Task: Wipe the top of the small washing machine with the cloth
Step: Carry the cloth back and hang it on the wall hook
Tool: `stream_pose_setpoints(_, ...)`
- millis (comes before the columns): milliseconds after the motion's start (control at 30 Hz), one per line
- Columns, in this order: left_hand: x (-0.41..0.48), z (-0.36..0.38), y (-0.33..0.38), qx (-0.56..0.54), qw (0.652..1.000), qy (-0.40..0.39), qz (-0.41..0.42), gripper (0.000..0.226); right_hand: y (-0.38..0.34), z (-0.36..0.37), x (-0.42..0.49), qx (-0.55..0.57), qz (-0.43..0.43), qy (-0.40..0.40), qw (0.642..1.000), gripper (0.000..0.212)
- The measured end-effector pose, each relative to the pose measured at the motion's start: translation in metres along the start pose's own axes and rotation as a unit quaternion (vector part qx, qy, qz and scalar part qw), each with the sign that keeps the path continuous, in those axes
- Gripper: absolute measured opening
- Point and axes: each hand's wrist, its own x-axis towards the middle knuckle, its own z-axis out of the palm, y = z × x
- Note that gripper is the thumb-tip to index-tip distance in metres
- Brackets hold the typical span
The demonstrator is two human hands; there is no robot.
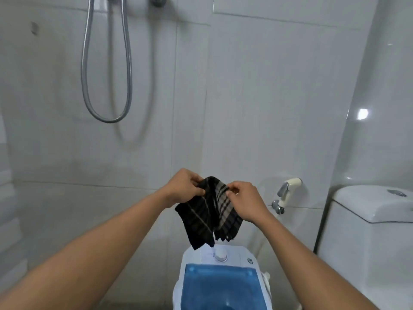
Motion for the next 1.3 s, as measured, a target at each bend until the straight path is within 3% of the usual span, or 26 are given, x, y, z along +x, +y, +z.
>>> stream_pose_setpoints(167,0.019,-0.047,0.036,0.183,0.978,0.036,0.088,0.030,-0.018,-0.044,0.041,-0.110,-0.047,-0.031,0.992,0.022)
stream_pose_setpoints(400,0.054,-0.083,0.046,0.308,0.934,0.040,0.177,0.027,-0.032,-0.073,0.099,-0.156,-0.183,-0.093,0.966,0.027)
stream_pose_setpoints(500,0.069,-0.107,0.054,0.334,0.926,0.020,0.174,0.019,-0.047,-0.084,0.129,-0.183,-0.217,-0.150,0.947,0.037)
stream_pose_setpoints(667,0.091,-0.158,0.110,0.385,0.910,-0.043,0.146,0.029,-0.096,-0.118,0.175,-0.166,-0.206,-0.236,0.935,0.045)
stream_pose_setpoints(933,0.108,-0.291,0.247,0.429,0.897,-0.086,0.066,0.043,-0.249,-0.203,0.256,-0.233,-0.227,-0.288,0.901,0.060)
stream_pose_setpoints(1100,0.085,-0.383,0.307,0.433,0.899,-0.057,0.027,0.044,-0.358,-0.231,0.297,-0.233,-0.266,-0.310,0.883,0.064)
stream_pose_setpoints(1300,0.047,-0.479,0.308,0.461,0.887,-0.021,-0.018,0.041,-0.453,-0.193,0.315,-0.237,-0.321,-0.297,0.867,0.062)
